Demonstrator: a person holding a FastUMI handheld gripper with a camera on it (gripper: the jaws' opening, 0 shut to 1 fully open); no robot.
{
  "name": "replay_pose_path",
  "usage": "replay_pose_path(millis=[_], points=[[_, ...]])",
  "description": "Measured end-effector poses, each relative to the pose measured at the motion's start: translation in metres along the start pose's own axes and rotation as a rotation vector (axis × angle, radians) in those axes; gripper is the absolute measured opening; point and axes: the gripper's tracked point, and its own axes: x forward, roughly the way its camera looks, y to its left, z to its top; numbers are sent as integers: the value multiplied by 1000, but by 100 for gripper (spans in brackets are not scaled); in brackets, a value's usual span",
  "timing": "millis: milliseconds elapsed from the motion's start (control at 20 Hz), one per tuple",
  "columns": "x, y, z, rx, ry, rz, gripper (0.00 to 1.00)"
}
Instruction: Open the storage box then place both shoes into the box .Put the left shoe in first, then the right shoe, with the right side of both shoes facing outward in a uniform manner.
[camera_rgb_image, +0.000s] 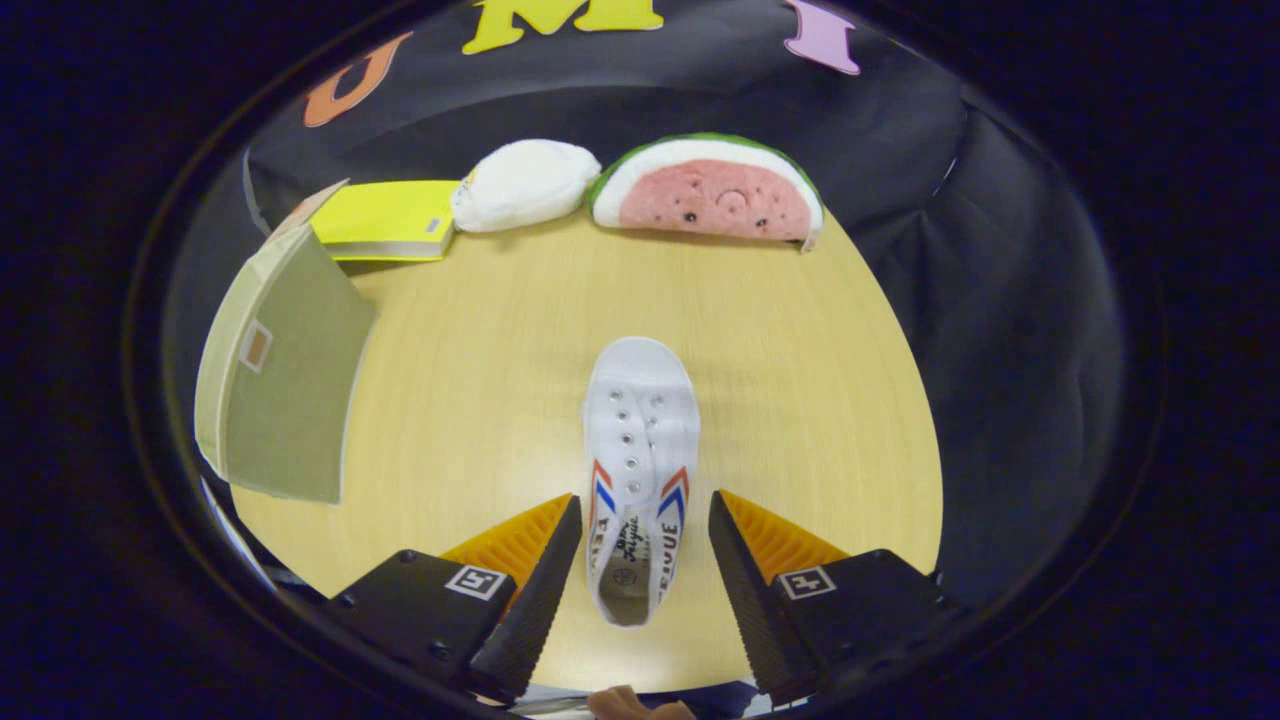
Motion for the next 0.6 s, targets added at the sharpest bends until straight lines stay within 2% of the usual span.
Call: replay_pose_path(millis=[450, 550, 600], points=[[49, -20, -16, 17, 123, -4, 81], [51, -19, -14, -37, 124, 5, 77], [55, -16, -13, -65, 117, 16, 70]])
